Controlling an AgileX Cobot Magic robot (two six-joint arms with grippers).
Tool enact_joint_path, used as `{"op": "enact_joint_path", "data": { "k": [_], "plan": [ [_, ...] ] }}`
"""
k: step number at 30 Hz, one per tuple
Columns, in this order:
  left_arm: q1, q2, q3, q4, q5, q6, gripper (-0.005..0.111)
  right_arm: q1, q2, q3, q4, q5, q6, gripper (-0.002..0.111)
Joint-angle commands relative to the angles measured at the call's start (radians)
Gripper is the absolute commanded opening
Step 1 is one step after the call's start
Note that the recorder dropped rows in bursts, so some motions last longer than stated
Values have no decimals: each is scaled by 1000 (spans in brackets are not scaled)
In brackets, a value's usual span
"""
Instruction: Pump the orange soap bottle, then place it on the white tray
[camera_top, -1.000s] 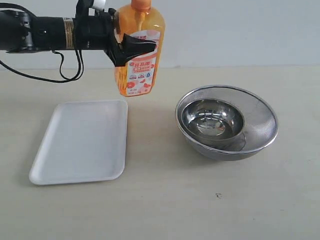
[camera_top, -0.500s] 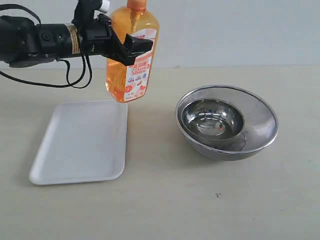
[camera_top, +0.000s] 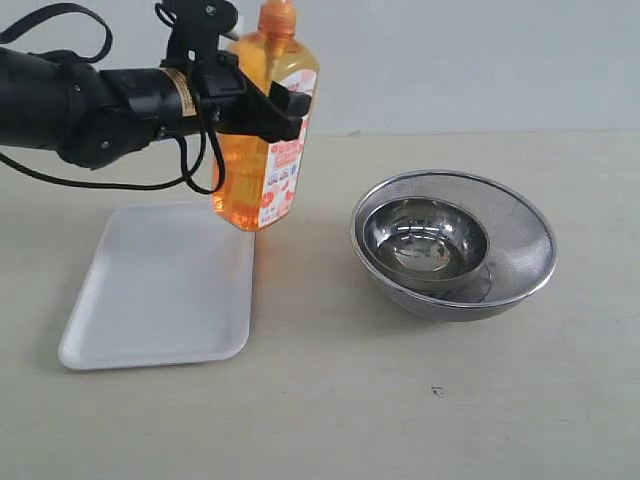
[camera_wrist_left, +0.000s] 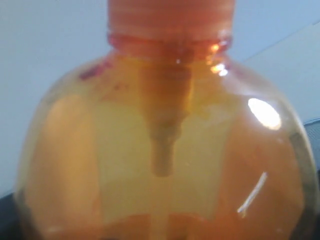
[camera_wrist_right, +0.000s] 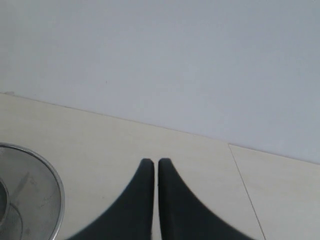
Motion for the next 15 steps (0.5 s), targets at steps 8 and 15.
{"op": "enact_joint_path", "data": {
  "k": [8,15],
  "plan": [
    [-103,-33,22,-641,-9,582,5,-4,-3,2,2,-15,8,0],
    [-110,-33,22,-669,-4,667,5,-4,-3,2,2,-22,10,0]
  ]
}}
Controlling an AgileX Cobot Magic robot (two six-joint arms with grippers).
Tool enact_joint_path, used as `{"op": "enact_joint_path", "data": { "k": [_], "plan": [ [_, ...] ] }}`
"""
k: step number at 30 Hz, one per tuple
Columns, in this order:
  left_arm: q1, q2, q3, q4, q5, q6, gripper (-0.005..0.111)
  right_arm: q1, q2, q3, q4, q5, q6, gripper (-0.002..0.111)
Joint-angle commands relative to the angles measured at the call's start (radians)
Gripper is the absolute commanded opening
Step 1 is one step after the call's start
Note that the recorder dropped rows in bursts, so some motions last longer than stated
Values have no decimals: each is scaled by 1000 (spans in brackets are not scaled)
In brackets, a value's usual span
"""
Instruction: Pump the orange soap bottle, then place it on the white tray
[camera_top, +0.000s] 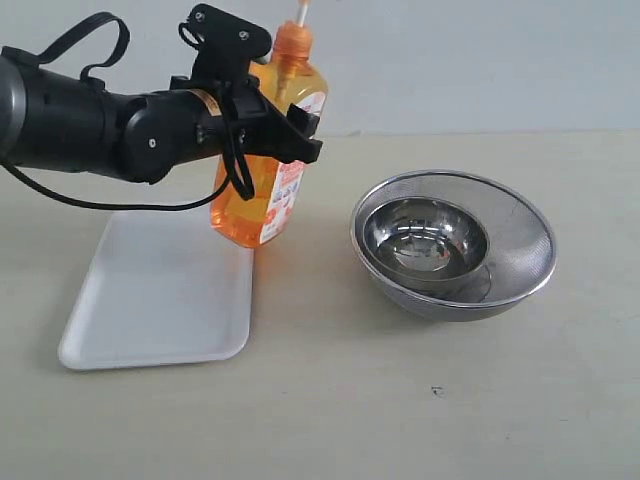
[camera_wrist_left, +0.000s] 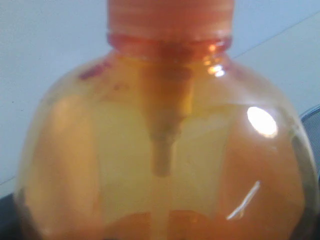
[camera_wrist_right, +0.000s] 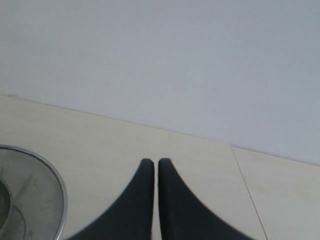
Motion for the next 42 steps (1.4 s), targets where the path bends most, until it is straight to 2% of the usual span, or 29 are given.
{"op": "enact_joint_path", "data": {
  "k": [1,19,23,26,27,30,31,33,39,42],
  "plan": [
    [-11,-31,-7,-19,-66,33,5,-4,-3,2,2,-13,6,0],
    [-7,-31,-7,-19,-66,33,5,-4,-3,2,2,-25,6,0],
    [-7,-31,-7,-39,-102,33,5,-4,-3,2,2,-25,6,0],
    [-7,-31,-7,-237,-119,57,5,-4,-3,2,2,-25,6,0],
    [-7,-31,-7,-346,-126,123,5,-4,-3,2,2,-25,6,0],
    [-41,-31,-7,-702,-250,430,5,-4,-3,2,2,-25,4,0],
    [-76,-31,-7,-802,-358,593,5,-4,-3,2,2,-25,4,0],
    [-130,-31,-7,-865,-472,696,5,-4,-3,2,2,-23,4,0],
    [-212,-31,-7,-933,-557,775,5,-4,-3,2,2,-23,4,0],
    [-256,-31,-7,-1030,-695,827,5,-4,-3,2,2,-27,4,0]
  ]
}}
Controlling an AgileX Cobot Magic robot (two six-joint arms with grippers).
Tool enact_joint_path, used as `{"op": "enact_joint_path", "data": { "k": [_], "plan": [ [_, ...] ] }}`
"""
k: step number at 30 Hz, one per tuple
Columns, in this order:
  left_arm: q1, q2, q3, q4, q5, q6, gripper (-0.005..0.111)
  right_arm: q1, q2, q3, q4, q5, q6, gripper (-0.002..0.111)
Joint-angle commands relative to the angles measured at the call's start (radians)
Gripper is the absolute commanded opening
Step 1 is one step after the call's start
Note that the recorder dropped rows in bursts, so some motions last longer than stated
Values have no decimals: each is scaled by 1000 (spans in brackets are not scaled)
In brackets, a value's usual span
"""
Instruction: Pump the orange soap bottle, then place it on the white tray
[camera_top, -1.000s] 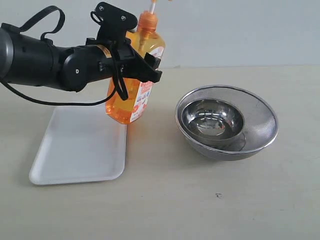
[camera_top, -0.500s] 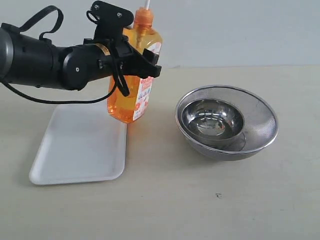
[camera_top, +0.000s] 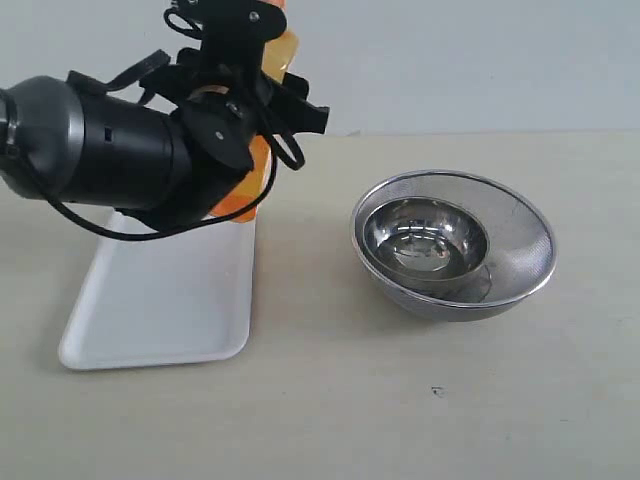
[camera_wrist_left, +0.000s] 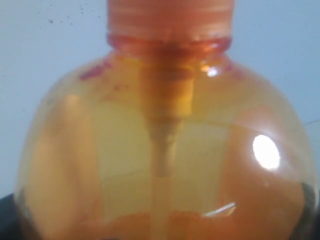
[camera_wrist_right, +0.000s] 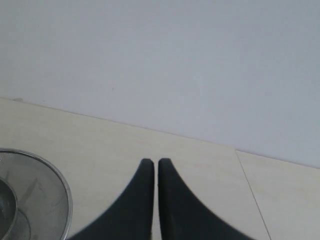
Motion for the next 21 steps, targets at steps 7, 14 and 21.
{"op": "enact_joint_path", "data": {
  "k": [7,14,21],
  "plan": [
    [-87,-27,-7,-114,-234,125,5,-4,-3,2,2,-31,-3,0],
    [-87,-25,-7,-141,-160,148,5,-4,-3,2,2,-87,-3,0],
    [-123,-2,-7,-172,-293,205,5,-4,-3,2,2,-124,-3,0]
  ]
}}
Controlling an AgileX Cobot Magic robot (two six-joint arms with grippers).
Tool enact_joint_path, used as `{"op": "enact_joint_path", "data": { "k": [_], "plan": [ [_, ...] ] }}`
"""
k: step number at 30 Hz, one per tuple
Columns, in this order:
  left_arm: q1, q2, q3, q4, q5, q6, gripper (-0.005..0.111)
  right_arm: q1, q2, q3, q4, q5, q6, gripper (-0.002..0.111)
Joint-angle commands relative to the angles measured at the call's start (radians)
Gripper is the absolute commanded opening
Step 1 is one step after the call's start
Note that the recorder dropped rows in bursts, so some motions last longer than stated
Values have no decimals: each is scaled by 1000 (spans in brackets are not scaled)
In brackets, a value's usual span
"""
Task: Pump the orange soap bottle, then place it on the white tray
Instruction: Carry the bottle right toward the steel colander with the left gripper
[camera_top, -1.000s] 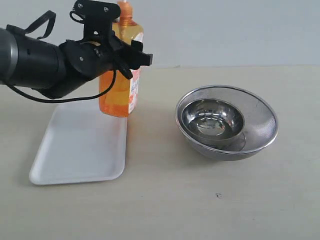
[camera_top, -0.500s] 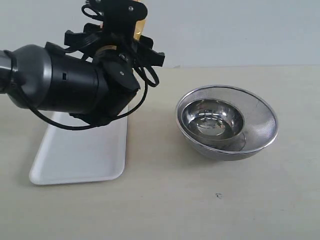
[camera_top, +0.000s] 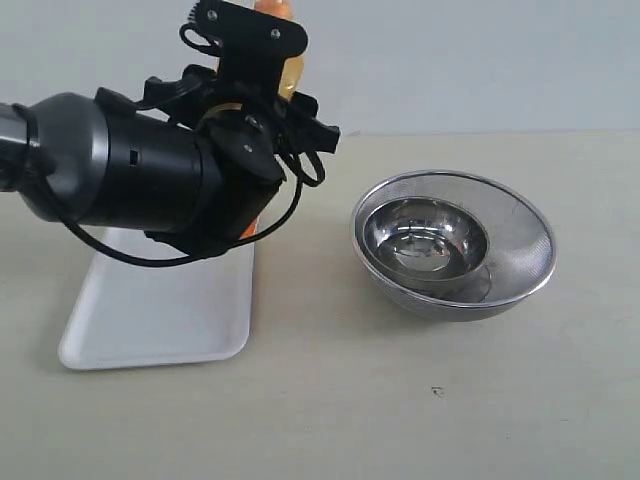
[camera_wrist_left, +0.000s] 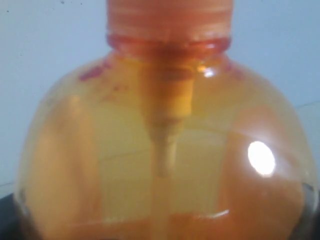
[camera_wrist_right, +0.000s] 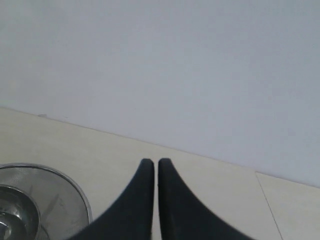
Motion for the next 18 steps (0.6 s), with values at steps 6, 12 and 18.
{"op": "enact_joint_path", "data": {
  "k": [6,12,18],
  "plan": [
    [-100,54,-7,33,-239,48,5,-4,-3,2,0,-51,-3,0],
    [-135,76,-7,64,-239,-26,5,-4,-3,2,2,-52,0,0],
    [-144,76,-28,97,-167,-22,5,-4,-3,2,8,-54,1,0]
  ]
}}
